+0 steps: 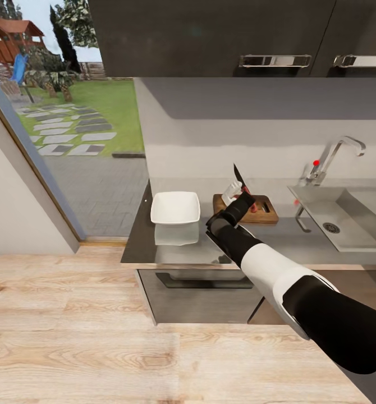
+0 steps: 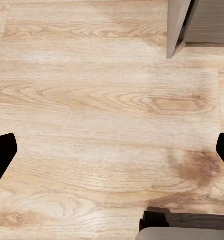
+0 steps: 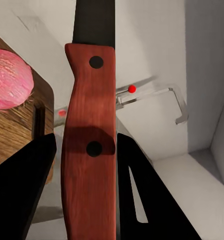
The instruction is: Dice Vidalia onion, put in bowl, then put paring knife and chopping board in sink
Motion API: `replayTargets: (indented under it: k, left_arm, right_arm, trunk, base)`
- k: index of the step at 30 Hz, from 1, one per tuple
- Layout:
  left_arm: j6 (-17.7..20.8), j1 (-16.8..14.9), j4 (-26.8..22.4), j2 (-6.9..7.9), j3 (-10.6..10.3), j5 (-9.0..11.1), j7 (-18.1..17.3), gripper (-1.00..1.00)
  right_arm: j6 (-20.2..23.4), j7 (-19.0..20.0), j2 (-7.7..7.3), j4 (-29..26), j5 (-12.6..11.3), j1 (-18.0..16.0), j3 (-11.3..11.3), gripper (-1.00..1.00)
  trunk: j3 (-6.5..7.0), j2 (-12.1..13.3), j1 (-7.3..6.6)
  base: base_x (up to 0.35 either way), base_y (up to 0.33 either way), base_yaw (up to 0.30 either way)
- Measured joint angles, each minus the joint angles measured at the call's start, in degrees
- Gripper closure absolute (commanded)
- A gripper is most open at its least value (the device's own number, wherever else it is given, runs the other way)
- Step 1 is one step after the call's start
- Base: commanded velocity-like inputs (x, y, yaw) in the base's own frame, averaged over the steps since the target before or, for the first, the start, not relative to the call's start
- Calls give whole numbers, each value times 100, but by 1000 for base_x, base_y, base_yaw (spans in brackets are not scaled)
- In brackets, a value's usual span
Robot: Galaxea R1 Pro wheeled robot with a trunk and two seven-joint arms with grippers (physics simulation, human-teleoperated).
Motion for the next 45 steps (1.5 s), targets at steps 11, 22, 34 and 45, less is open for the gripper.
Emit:
replayTargets:
  k: [11, 22, 34, 45]
  left_arm:
    - [0, 0, 0, 0, 0, 0, 0, -100]
    - [0, 0, 0, -31, 0, -1, 0, -100]
    - [0, 0, 0, -35, 0, -1, 0, -100]
    - [0, 0, 0, -35, 0, -1, 0, -100]
  right_arm:
    - [38, -6, 0, 243, 283, 0, 12, 100]
    - [93, -19, 0, 456, 443, -1, 13, 100]
    - [380, -8, 0, 569, 452, -1, 13, 100]
    - [387, -1, -1, 813, 449, -1, 15, 100]
  trunk:
    - [0, 0, 0]
    - [0, 0, 0]
    - [0, 0, 0]
    - [0, 0, 0]
  base:
    - [0, 0, 0]
    - [0, 0, 0]
    - [0, 0, 0]
    - [0, 0, 0]
